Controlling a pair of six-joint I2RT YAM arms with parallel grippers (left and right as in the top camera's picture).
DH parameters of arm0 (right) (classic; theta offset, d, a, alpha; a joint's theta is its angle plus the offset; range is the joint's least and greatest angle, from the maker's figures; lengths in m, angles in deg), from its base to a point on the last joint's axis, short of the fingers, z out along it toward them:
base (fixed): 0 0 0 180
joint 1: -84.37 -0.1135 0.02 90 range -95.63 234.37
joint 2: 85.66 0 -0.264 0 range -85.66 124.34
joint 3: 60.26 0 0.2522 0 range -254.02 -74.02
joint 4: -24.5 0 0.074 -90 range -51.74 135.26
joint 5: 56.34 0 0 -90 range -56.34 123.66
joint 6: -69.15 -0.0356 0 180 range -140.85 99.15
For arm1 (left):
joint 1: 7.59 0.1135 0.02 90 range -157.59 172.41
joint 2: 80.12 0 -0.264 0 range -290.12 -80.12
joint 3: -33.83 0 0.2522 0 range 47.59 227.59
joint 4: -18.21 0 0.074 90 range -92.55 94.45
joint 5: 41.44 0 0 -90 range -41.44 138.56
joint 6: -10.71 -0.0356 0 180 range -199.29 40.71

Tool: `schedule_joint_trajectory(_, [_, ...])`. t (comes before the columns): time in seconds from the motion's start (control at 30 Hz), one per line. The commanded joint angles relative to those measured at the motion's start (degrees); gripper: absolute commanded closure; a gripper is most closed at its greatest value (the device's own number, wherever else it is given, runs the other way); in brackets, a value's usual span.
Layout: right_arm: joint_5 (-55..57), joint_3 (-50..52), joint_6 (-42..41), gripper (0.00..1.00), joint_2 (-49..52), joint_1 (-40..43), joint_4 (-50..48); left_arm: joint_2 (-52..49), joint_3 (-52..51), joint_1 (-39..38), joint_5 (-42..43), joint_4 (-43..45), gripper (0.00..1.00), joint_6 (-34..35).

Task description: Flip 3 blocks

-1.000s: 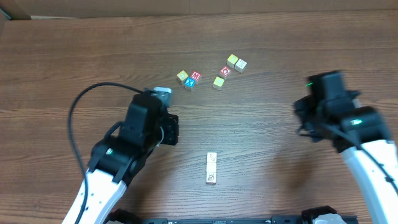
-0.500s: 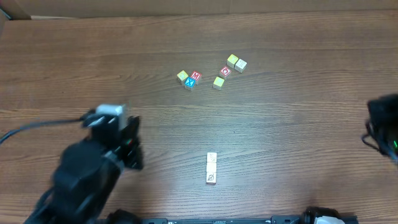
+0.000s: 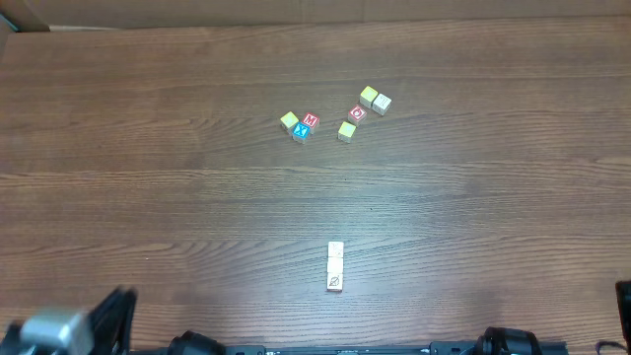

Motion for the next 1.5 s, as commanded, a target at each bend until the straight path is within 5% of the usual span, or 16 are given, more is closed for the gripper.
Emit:
schedule_joint_trajectory(0.0, [0.59, -0.66, 3.02, 0.93, -0.48, 0.33, -0.17, 5.68, 1.31, 2.36, -3.19, -2.75, 0.96, 0.17])
schedule_joint_trajectory(0.13, [0.59, -0.50, 2.99, 0.86, -0.46, 0.33, -0.17, 10.29, 1.31, 5.68, -4.13, -6.12, 0.96, -1.25])
schedule_joint_trajectory(0.27, [0.59, -0.50, 2.99, 0.67, -0.46, 0.33, -0.17, 11.72, 1.29, 7.04, -4.15, -9.75, 0.94, -1.31])
schedule_joint_trajectory(0.33, [0.57, -0.50, 2.99, 0.50, -0.46, 0.33, -0.17, 11.72, 1.14, 6.99, -4.55, -10.32, 0.71, -1.09])
schedule_joint_trajectory(0.37, [0.57, -0.50, 2.99, 0.27, -0.46, 0.33, -0.17, 11.72, 0.92, 6.97, -4.52, -10.36, 0.36, -1.09])
schedule_joint_trajectory(0.4, [0.57, -0.50, 2.99, 0.20, -0.46, 0.33, -0.17, 11.72, 0.79, 6.97, -4.52, -10.32, 0.00, -1.11])
schedule_joint_trajectory(0.47, [0.55, -0.50, 2.99, 0.00, -0.46, 0.33, -0.17, 11.72, 0.52, 6.97, -4.52, -10.54, 0.00, -1.09])
schedule_joint_trajectory(1.47, [0.57, -0.50, 2.99, 0.00, -0.46, 0.33, -0.17, 11.72, 0.26, 6.97, -3.50, -12.85, 0.00, -1.11])
